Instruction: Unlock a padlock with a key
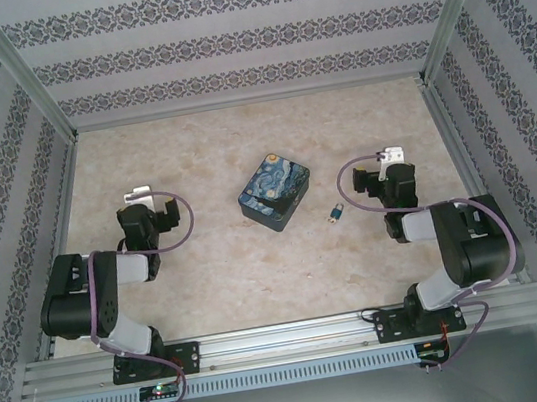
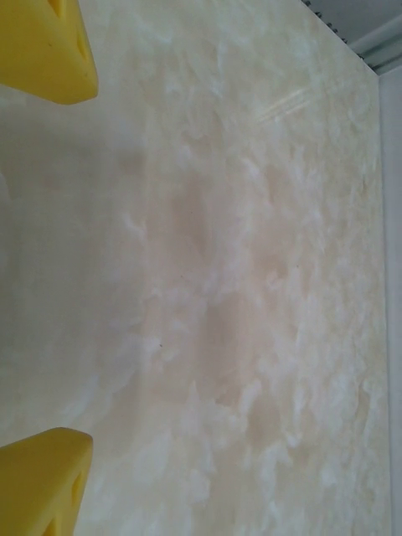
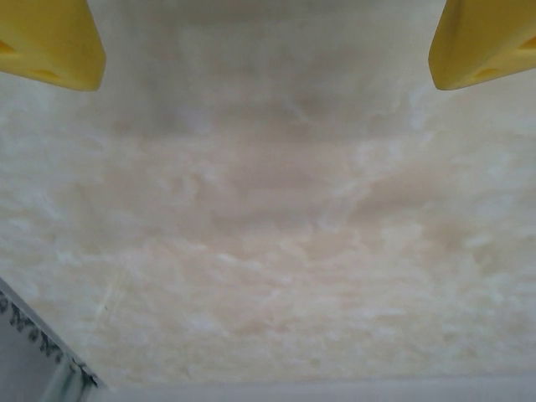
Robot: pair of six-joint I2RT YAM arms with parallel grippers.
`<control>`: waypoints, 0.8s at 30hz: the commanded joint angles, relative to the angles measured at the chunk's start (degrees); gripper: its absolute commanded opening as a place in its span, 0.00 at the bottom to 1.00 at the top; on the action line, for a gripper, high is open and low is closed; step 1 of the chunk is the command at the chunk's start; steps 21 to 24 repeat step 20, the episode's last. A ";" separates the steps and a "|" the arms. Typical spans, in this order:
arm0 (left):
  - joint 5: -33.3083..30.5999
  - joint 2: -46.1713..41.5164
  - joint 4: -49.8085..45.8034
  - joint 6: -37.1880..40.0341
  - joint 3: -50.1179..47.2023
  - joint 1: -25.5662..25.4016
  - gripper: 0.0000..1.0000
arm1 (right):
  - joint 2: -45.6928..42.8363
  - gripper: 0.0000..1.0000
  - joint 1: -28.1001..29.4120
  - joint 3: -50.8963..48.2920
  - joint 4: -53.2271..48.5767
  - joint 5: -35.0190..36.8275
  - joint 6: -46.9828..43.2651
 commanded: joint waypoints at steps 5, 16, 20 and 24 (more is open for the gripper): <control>2.64 0.34 0.89 0.42 0.74 0.73 0.99 | -0.53 0.98 -0.16 0.86 3.49 -2.19 -2.01; 2.71 0.22 0.96 0.42 0.52 0.73 1.00 | -0.36 0.98 -0.42 1.61 2.26 -3.64 -2.08; 2.68 0.18 0.96 0.42 0.57 0.73 1.00 | -0.78 0.98 -0.40 0.83 3.19 -4.90 -2.47; 2.68 0.18 0.96 0.42 0.57 0.73 1.00 | -0.78 0.98 -0.40 0.83 3.19 -4.90 -2.47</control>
